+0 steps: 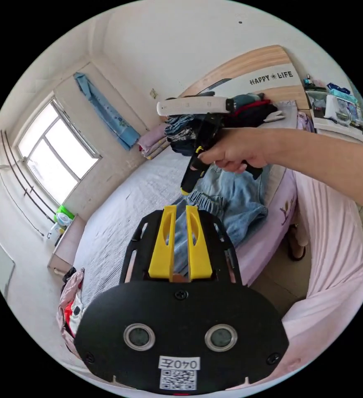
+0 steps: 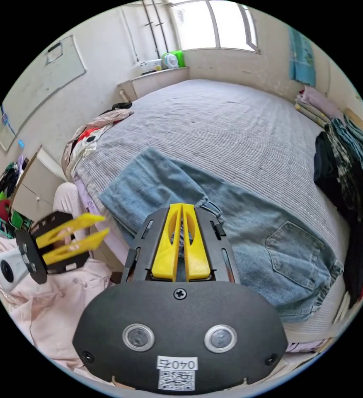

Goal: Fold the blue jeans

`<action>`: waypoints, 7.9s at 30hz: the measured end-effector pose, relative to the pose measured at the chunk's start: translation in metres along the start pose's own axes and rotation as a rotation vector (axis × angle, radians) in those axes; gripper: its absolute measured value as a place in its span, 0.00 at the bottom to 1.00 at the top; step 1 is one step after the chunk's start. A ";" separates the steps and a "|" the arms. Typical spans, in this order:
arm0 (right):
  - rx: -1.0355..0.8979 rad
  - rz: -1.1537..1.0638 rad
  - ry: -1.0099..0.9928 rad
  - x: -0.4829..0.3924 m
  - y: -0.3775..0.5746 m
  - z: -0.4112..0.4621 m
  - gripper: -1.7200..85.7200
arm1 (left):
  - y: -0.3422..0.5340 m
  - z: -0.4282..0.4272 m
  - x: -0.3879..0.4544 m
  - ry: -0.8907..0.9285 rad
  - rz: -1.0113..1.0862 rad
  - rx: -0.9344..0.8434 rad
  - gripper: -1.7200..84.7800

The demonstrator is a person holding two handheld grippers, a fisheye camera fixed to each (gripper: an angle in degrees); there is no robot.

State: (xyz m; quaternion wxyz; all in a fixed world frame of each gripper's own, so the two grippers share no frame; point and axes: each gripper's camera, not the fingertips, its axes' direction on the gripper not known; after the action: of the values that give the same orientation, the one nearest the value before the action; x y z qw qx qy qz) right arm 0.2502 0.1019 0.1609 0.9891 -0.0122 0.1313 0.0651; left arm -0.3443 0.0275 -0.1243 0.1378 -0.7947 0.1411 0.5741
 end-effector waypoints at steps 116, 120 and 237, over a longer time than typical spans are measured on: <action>0.022 -0.538 0.319 -0.205 -0.071 0.116 0.12 | -0.046 -0.114 -0.382 0.238 -0.816 -0.380 0.01; 0.032 -0.591 0.387 -0.238 -0.086 0.145 0.16 | -0.037 -0.119 -0.393 0.244 -0.856 -0.373 0.01; 0.391 0.600 -0.102 0.142 0.143 0.023 0.04 | -0.242 -0.003 -0.228 0.836 -0.575 0.065 0.01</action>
State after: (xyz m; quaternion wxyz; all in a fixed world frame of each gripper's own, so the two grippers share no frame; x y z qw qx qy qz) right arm 0.3728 0.2628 0.1454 0.9149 0.2195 0.0896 0.3267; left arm -0.3179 0.2642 0.1075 0.2469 -0.9585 -0.0225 0.1408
